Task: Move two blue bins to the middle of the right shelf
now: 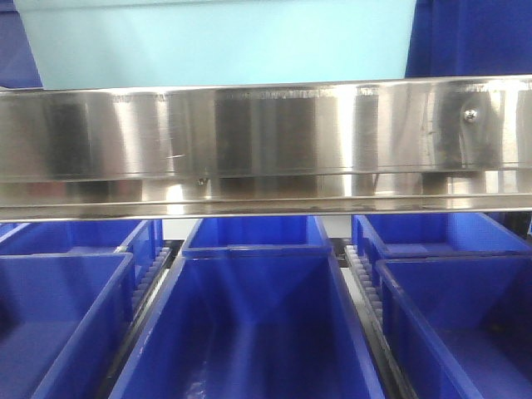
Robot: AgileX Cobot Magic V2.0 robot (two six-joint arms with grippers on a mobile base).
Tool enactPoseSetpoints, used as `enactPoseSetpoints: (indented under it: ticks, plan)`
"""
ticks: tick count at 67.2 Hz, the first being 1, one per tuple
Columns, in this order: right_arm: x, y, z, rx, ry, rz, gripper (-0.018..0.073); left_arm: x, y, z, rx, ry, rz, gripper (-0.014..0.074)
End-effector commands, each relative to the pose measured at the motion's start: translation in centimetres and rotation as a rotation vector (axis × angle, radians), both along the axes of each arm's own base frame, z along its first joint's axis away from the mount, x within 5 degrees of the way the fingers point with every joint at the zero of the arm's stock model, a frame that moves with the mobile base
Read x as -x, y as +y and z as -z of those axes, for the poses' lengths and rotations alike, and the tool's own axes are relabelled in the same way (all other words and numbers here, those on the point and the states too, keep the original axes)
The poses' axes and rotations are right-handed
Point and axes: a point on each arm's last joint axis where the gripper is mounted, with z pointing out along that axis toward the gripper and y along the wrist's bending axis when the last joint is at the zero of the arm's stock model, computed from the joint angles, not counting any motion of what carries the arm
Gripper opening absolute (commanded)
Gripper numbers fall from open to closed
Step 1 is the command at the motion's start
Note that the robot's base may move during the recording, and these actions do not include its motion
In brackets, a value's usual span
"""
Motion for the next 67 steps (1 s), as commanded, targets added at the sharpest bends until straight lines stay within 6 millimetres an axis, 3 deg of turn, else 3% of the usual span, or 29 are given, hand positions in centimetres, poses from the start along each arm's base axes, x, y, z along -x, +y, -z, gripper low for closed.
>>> enactPoseSetpoints:
  ticks: [1,21,31,41,49,67]
  plan:
    - [0.0,0.3,0.0,-0.001,-0.023,-0.038,-0.0165,0.4,-0.1,-1.2,0.013,-0.069,0.028,-0.0111]
    - [0.0,-0.1,-0.6,0.011,-0.016,0.007,-0.0165,0.3,0.0,-1.2,-0.02,-0.079,0.03,-0.0106]
    - [0.0,-0.2,-1.6,0.004,-0.038,0.015,-0.0155,0.4,0.0,-1.3,-0.018,-0.083,0.031,0.0052]
    - [0.0,-0.2,-1.7,0.005,-0.037,0.02,0.0076,0.5,0.0,-1.4,-0.017,-0.086,0.031,0.0262]
    - [0.1,-0.4,-1.6,0.012,-0.027,0.037,0.0236,0.6,0.1,-1.5,-0.013,-0.085,0.029,0.036]
    - [1.0,-1.1,-3.1,-0.006,-0.052,0.048,0.0267,1.7,0.6,-3.4,0.006,-0.126,0.021,0.0382]
